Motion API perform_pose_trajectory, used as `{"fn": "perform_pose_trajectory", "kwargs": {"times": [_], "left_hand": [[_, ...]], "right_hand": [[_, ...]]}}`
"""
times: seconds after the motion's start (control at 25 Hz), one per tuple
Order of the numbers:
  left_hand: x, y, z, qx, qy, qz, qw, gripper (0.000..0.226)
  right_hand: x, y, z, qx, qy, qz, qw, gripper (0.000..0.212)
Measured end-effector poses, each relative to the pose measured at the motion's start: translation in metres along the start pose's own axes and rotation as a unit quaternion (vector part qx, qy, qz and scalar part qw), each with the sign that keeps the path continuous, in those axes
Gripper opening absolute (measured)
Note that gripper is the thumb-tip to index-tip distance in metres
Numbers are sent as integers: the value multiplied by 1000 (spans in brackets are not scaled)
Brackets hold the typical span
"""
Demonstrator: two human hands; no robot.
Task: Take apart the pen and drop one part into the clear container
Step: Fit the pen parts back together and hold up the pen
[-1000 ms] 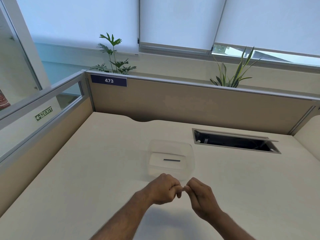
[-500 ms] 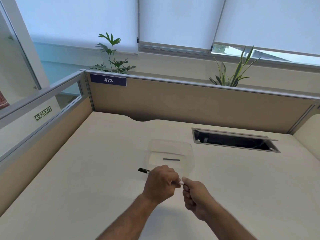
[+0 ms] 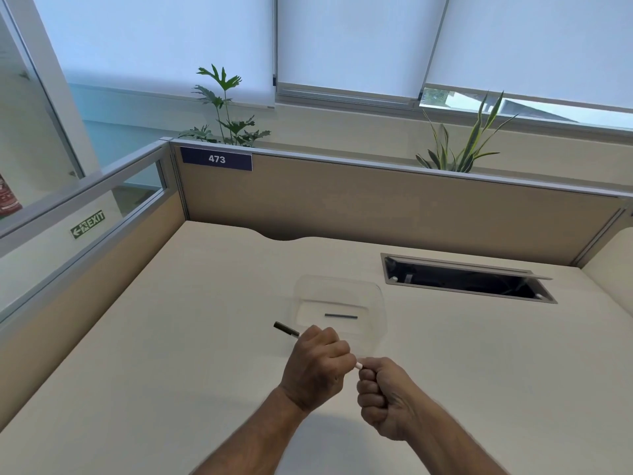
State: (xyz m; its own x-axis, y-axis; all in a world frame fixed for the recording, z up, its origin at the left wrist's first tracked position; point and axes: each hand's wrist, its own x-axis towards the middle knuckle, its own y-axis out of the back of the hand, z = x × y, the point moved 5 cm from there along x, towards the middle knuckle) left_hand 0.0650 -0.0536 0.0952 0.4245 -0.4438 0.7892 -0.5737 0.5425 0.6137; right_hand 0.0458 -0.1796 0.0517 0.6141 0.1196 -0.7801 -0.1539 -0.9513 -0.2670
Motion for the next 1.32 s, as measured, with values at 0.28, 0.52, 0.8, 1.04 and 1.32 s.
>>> {"fn": "perform_pose_trajectory", "kwargs": {"times": [0.28, 0.52, 0.8, 1.04, 1.32], "left_hand": [[-3, -2, -16, -184, 351, -43, 917, 22], [-6, -12, -12, -359, 493, -25, 792, 12], [-12, -18, -7, -369, 501, -8, 783, 20], [-45, -21, -22, -181, 424, -79, 884, 33], [-115, -59, -15, -2, 336, -369, 866, 93]], "right_hand": [[0, 16, -20, -102, 294, 77, 947, 27], [-3, 9, -12, -310, 429, 63, 846, 41], [-5, 3, -15, -325, 486, 105, 804, 44], [7, 13, -16, -220, 449, 46, 865, 28], [6, 15, -28, -20, 401, -8, 916, 66]]}}
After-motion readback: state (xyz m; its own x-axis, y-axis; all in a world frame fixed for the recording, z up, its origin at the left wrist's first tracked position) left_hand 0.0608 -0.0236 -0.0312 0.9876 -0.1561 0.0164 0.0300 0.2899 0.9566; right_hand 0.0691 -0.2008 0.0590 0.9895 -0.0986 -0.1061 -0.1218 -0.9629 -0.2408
